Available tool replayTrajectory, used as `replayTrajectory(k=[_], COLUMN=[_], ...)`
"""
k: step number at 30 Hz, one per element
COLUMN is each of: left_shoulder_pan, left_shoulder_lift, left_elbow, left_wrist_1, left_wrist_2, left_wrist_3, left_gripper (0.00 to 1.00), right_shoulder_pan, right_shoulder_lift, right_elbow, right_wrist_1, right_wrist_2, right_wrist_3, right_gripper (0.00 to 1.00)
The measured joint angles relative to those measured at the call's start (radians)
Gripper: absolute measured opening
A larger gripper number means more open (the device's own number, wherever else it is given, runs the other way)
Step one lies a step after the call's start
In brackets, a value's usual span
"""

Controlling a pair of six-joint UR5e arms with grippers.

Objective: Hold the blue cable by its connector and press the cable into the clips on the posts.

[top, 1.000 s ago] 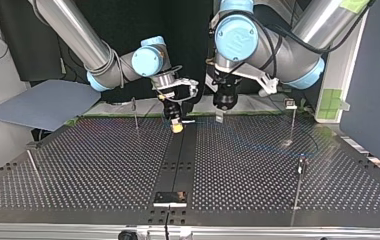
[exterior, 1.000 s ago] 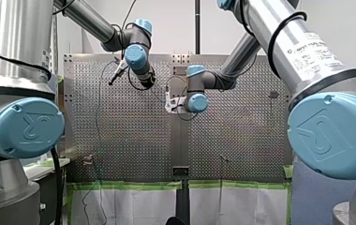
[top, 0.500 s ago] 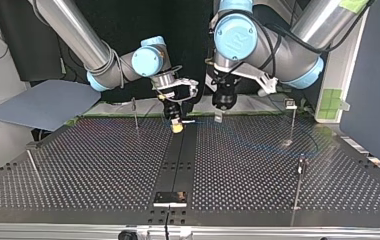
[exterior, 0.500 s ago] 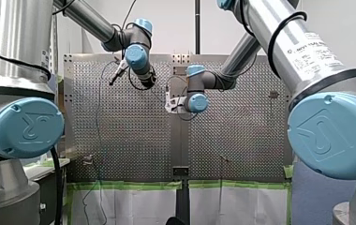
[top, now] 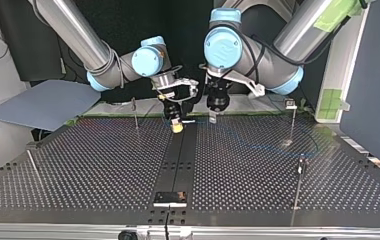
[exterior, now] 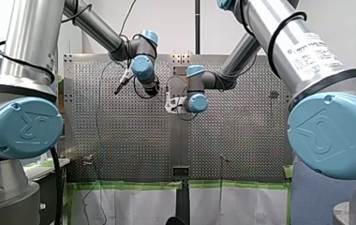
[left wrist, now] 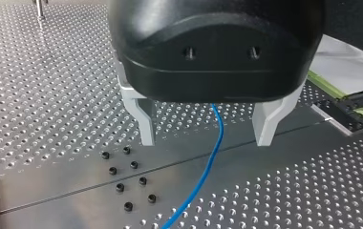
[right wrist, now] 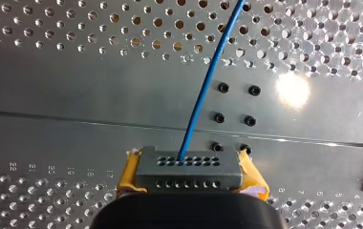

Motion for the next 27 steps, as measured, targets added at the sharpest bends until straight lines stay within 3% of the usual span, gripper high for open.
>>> replayTrajectory(k=[18,27], left_shoulder_pan=[0.000,-0.003], left_shoulder_lift=[-0.026,-0.059], left_elbow=[0.004,0.012], left_wrist_1=[0.042,0.077], left_wrist_2=[-0.002,-0.031], left_wrist_3=[-0.009,-0.018], left_gripper=[1.00,1.00], right_shoulder_pan=[0.000,0.000], right_shoulder_lift=[0.000,0.000], right_elbow=[0.000,0.000], right_wrist_1=[0.000,0.000], right_wrist_2=[0.000,0.000], right_wrist_3=[0.000,0.000], right_gripper=[0.00,0.00])
